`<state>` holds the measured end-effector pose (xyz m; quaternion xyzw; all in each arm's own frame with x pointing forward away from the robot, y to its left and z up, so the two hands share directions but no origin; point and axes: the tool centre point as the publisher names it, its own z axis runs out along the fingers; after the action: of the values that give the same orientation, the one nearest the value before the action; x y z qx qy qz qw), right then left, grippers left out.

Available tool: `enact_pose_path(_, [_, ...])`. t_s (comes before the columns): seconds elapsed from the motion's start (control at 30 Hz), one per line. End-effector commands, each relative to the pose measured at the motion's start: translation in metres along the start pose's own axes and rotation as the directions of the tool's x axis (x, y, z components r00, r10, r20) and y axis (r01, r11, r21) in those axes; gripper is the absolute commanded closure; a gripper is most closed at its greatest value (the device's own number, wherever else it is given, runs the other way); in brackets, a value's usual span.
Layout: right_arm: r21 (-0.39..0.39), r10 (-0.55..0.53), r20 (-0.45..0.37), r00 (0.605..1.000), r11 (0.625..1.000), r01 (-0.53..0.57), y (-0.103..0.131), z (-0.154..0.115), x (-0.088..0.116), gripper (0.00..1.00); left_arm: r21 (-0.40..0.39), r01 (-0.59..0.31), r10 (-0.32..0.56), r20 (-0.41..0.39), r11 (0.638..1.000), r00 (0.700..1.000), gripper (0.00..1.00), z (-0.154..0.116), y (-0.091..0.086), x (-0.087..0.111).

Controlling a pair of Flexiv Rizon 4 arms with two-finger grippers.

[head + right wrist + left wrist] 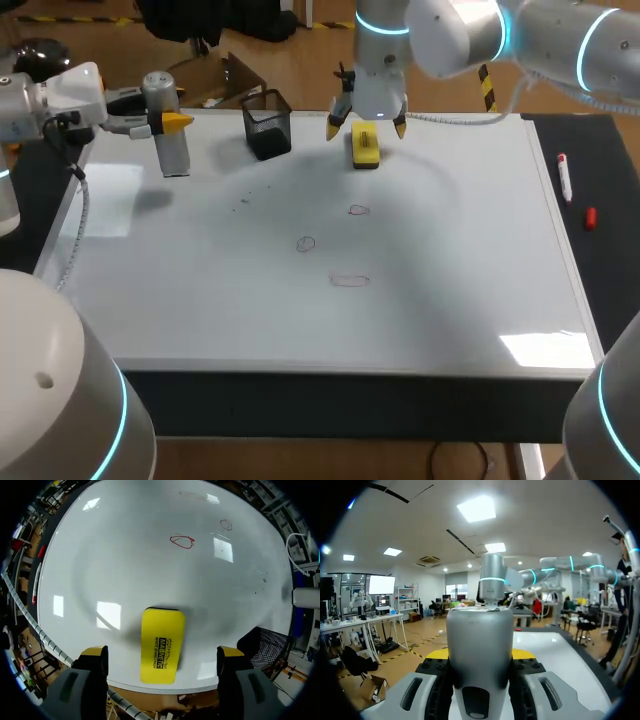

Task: Pick up the inspection probe, press it on each red-marked spot on the whiteboard one by one, put down the probe, pick up the eraser, and wipe off all the red marks.

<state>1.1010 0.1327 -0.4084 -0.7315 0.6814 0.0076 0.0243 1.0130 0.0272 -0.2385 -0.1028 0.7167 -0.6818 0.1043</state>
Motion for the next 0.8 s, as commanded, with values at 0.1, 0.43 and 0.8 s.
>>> enact_pose_path(0.1, [-0.014,0.004,-0.012,1.0,1.0,-0.004,-0.006,0.004,-0.002,0.1,0.001,-0.002,0.002,0.003,1.0,1.0,1.0,0.0,-0.001,0.001])
enact_pose_path(0.43, [-0.03,0.007,-0.037,0.999,1.0,-0.008,-0.009,0.014,0.0,0.24,0.001,-0.002,0.002,0.003,1.0,1.0,1.0,0.0,-0.001,0.001])
enact_pose_path(0.8, [-0.046,0.013,-0.059,0.998,0.999,-0.015,-0.011,0.019,0.0,0.27,0.001,-0.002,0.002,0.003,1.0,1.0,1.0,0.0,-0.001,0.001])
